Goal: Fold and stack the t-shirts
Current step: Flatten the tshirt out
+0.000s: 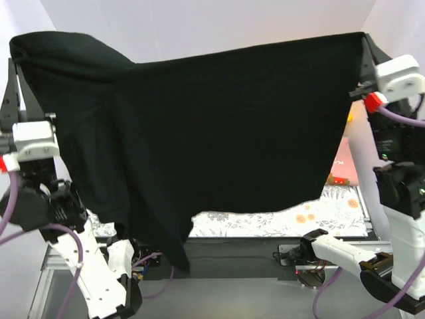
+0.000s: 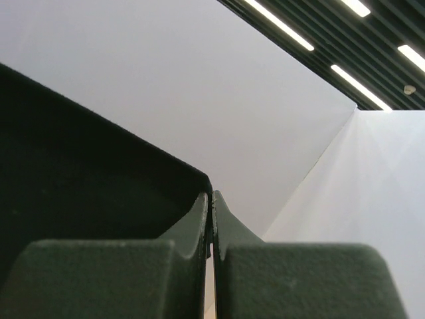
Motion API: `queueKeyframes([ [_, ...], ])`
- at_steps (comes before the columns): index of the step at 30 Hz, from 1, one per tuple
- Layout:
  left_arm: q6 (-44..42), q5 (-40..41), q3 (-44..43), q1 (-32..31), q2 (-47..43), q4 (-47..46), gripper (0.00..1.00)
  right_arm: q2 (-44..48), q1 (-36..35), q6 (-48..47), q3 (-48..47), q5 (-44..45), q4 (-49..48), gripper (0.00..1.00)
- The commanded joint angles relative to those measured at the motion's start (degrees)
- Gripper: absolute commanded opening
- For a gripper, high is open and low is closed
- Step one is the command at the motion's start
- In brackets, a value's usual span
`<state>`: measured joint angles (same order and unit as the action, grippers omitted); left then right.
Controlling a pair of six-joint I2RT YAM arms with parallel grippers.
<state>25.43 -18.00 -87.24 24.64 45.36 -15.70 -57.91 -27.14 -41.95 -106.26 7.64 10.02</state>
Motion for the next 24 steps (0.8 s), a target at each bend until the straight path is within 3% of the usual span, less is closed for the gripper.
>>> queueKeyframes([
  [1,-3.10,2.89,2.59,0.32,5.87,2.08,0.00,-3.52,0.15,-4.79,3.50,0.71,-5.53,0.01],
  [8,-3.19,-8.53,18.14,0.40,8.42,0.24,0.00,-8.09,0.24,-8.58,21.07,-3.24,-15.02,0.01],
  [14,-5.03,-13.11,29.23,-0.03,19.90,-2.92,0.00,-20.54,1.55,-10.34,32.59,-5.44,-23.28,0.01],
  [19,-11.53,-11.27,30.38,-3.81,34.41,-5.21,0.00,-35.23,2.70,-11.66,31.65,-6.06,-26.36,0.01],
  [24,-14.97,-5.92,23.90,-8.64,50.92,-4.42,0.00,-51.91,3.67,-13.85,23.40,-3.78,-27.07,0.01],
])
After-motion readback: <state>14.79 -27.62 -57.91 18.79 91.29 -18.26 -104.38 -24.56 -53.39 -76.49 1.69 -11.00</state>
